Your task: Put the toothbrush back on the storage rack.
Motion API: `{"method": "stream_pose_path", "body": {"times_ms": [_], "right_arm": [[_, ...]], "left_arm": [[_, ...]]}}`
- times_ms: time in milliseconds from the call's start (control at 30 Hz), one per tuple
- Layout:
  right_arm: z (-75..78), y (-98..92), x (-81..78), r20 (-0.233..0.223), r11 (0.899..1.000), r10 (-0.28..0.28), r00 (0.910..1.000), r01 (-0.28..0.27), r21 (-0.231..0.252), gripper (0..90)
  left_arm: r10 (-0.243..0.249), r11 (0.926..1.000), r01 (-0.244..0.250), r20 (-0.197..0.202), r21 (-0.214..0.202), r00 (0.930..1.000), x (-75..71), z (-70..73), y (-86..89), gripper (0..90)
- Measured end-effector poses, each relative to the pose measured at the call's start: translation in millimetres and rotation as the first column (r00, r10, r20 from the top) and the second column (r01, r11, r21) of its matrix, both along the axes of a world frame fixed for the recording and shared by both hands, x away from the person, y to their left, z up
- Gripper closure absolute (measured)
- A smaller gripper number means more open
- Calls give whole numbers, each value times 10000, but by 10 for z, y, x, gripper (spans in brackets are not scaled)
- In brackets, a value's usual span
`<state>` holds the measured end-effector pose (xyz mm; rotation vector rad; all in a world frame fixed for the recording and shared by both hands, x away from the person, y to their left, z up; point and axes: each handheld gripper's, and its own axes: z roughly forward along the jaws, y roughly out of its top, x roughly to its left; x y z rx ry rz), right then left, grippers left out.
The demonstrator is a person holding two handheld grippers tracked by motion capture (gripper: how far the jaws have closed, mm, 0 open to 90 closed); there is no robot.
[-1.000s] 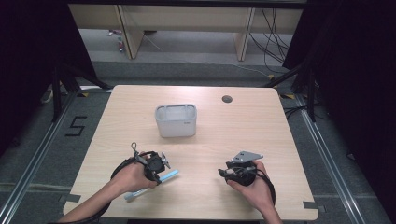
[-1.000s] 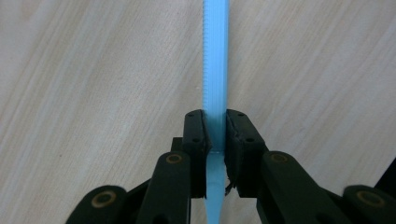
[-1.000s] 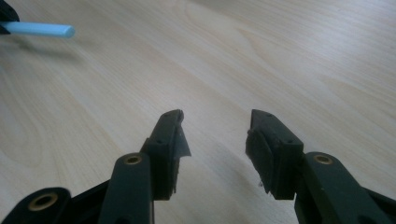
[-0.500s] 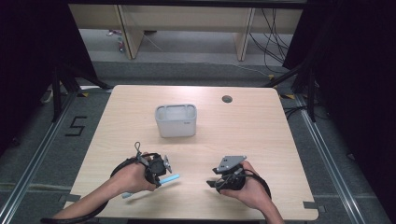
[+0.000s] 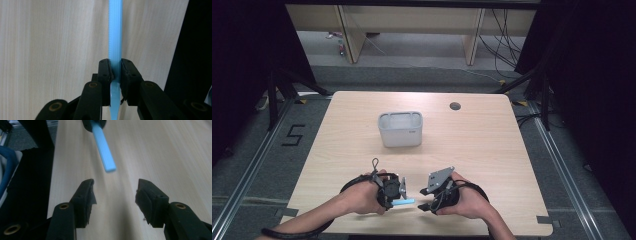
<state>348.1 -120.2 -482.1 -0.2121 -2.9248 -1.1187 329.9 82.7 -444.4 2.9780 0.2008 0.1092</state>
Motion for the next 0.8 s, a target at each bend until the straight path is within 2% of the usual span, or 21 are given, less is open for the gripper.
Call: {"method": "stream_pose_path", "body": {"times_ms": [33,67,100,200,233,267,300,333,400,433,467,500,533,567,633,700,767,800], "right_arm": [[0,25,-3,111,9998,172,9998,-173,23,497],[-5,45,-32,-295,10000,22,9996,-23,-26,503],[-17,69,-17,-149,9997,262,9995,-262,35,514],[-51,113,-34,-447,9996,266,9986,-267,-17,551],[-71,134,1,-30,9971,757,9971,-756,113,579],[-78,143,16,138,9956,912,9957,-915,216,595],[-78,143,16,138,9956,912,9957,-915,216,595],[-77,137,-24,-403,9986,509,9979,-503,143,605],[-86,146,-8,-270,9972,699,9972,-692,266,621],[-90,150,-2,-220,9965,775,9967,-768,322,625],[-88,147,-28,-522,9982,555,9971,-542,263,630],[-95,156,0,-138,9952,903,9958,-897,382,635],[-99,158,-3,-167,9950,938,9955,-931,366,638],[-97,152,-42,-628,9982,582,9963,-570,199,642],[-119,167,-22,-373,9960,834,9958,-821,351,656],[-124,172,-18,-312,9954,884,9956,-871,405,666],[-121,170,-42,-537,9970,668,9963,-646,419,687],[-126,177,-19,-243,9942,910,9956,-894,592,709]], "left_arm": [[-103,9999,103,16,-38,9999,-7,3,-18,784],[-152,9999,152,16,-56,9999,-18,6,-36,784],[-266,9996,266,44,-49,9996,-27,9,-56,784],[-418,9991,418,55,-12,9991,-52,10,-94,784],[-472,9989,472,15,-7,9989,-58,13,-104,784],[-397,9991,397,-11,-144,9992,-70,8,-113,784],[-525,9986,525,-21,-47,9986,-66,15,-118,784],[-546,9985,546,-21,-27,9985,-68,18,-123,784],[-589,9983,589,-1,-51,9983,-66,23,-130,784],[-476,9987,476,-2,-200,9989,-73,19,-133,784],[-480,9986,480,12,-239,9988,-73,22,-135,784],[-505,9984,505,7,-239,9987,-72,27,-136,784],[-581,9981,581,32,-190,9983,-68,36,-137,784],[-561,9981,562,29,-243,9984,-69,41,-139,784],[-590,9980,591,37,-228,9982,-73,46,-141,784],[-603,9979,603,15,-221,9982,-75,51,-143,784],[-572,9980,572,45,-249,9984,-74,56,-144,784],[-548,9982,549,29,-243,9985,-72,58,-142,784]]}}
